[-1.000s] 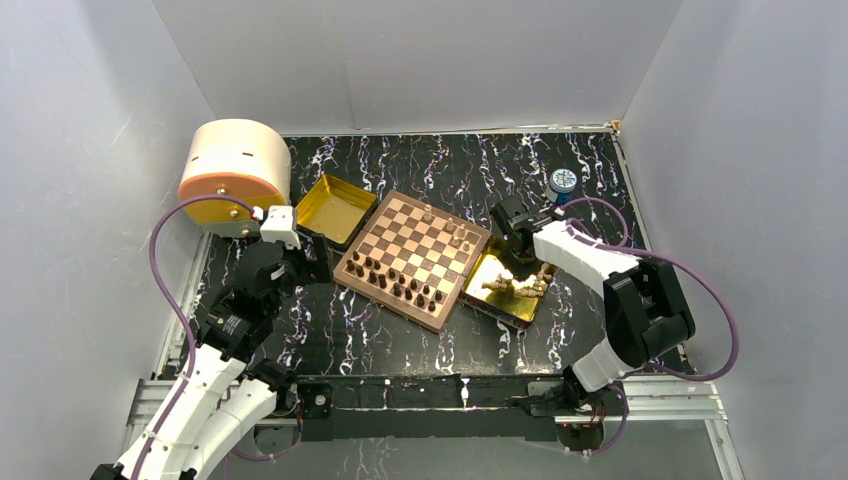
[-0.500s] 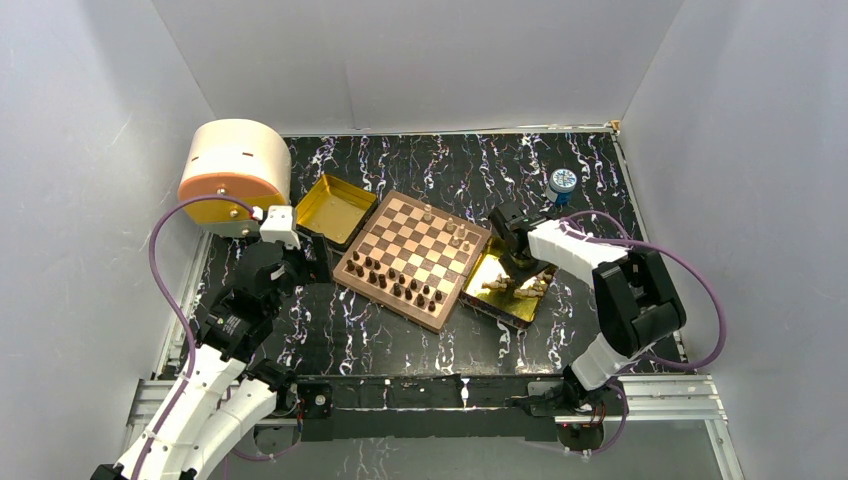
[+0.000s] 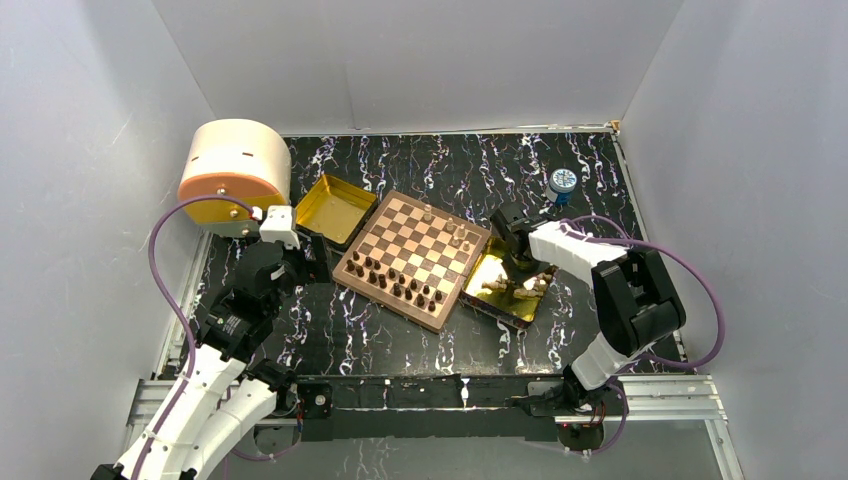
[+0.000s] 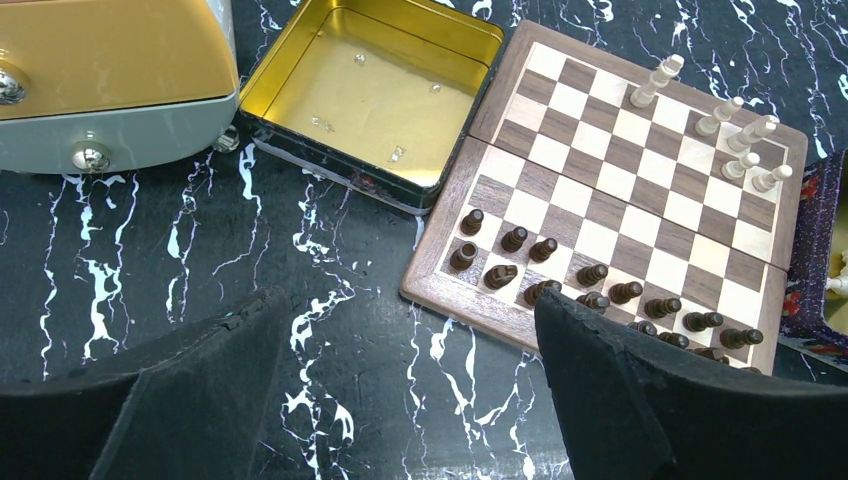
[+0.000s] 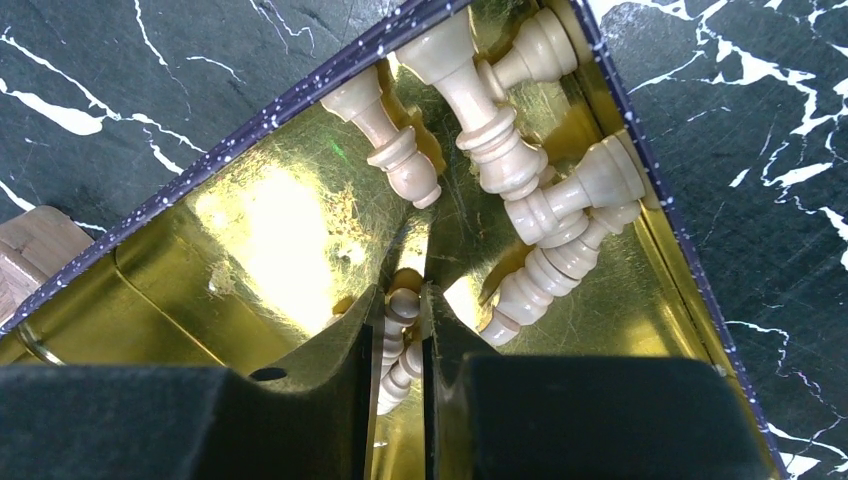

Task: Set up the chess pieces on the board
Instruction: Pick up the chess piece from the storage box.

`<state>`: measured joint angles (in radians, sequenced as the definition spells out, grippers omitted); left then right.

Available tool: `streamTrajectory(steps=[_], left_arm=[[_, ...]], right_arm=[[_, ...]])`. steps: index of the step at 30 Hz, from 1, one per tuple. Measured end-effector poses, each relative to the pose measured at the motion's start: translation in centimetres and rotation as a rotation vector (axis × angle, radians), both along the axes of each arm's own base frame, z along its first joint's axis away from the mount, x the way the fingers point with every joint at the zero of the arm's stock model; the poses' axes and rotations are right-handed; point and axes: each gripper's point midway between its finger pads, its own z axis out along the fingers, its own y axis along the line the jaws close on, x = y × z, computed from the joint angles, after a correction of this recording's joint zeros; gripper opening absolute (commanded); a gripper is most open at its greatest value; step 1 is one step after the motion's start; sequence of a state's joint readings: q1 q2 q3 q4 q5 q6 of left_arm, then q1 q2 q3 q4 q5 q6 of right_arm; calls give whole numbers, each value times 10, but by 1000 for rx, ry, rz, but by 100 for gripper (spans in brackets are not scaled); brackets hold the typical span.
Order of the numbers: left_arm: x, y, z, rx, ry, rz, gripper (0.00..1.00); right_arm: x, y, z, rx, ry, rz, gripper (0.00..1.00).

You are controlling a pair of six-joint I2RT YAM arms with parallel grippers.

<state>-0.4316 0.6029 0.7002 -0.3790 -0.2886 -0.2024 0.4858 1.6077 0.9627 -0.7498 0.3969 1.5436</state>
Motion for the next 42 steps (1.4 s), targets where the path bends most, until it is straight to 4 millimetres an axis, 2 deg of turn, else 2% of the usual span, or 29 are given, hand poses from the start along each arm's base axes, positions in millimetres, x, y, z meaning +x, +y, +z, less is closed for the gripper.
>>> streamTrajectory(steps=[3,8,11,16,23,26,33,37,42], left_arm=[[0,0,0,-1,0,3,90],[0,0,0,-5,0,6,90],[0,0,0,-6,0,6,90],[0,0,1,-8,-4,6,90],[0,0,1,-16,-3,12,87],[0,0,1,-23,-2,16,85],[0,-7,-2,-66,21,9,80],[1,-19,-3,-119,57,-21,78],[4,-46,8,-214,107,-100,73]], right_arm=[[0,0,-1,3,-5,-4,21],[1,0,-1,14,-8,-8,28],[2,1,-1,21,-7,-11,27],[2,1,-1,24,-6,-14,12],[2,-3,-1,7,-9,-10,0],[4,-6,2,-15,-19,1,0],[21,-15,32,-81,-109,93,0],[32,-15,52,-101,-184,204,0],[46,-2,83,-74,-329,391,0]])
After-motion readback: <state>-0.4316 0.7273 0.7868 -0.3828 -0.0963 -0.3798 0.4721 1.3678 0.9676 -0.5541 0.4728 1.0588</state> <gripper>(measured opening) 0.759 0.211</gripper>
